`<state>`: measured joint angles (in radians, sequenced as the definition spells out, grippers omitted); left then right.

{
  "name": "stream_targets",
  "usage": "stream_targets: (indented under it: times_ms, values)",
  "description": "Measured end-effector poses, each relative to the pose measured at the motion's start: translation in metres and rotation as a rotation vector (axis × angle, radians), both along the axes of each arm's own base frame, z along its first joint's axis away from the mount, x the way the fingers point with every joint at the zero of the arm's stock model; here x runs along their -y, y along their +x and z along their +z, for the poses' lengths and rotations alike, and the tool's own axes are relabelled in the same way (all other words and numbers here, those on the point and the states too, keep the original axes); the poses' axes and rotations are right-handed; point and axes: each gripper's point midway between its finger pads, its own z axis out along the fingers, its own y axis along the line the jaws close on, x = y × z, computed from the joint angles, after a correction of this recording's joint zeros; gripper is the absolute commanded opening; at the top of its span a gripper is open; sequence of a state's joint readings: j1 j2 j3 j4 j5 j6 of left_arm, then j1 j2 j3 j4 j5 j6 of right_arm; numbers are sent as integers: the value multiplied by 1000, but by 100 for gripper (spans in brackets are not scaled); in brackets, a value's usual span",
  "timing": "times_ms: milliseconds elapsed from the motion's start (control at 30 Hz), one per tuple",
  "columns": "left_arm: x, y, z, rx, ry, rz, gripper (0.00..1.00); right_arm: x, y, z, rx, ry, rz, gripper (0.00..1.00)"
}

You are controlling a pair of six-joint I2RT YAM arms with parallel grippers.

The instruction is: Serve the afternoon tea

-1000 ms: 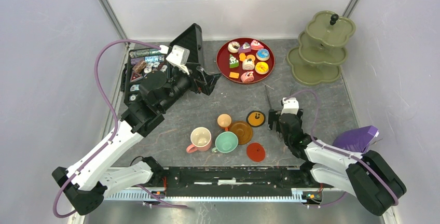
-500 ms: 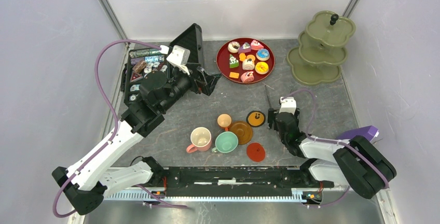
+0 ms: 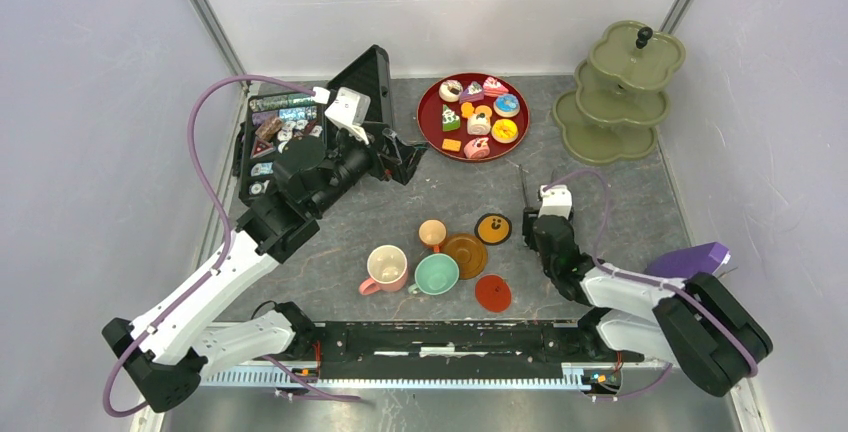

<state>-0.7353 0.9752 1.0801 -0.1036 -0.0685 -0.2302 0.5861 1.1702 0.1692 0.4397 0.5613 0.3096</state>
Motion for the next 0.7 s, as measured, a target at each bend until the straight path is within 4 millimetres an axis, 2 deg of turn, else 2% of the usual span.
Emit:
stream_targets:
  times_ms: [267,533,700]
  values:
    - [2,2,-3,-7,6,0,100,8,8,33,34,55,-12,59]
    - [3,3,-6,-13,11,-1,100,30,6,49,-66,133,-9,59]
    - [5,5,-9,-19,17,-1,100,26,10,83,-106,147,43,59]
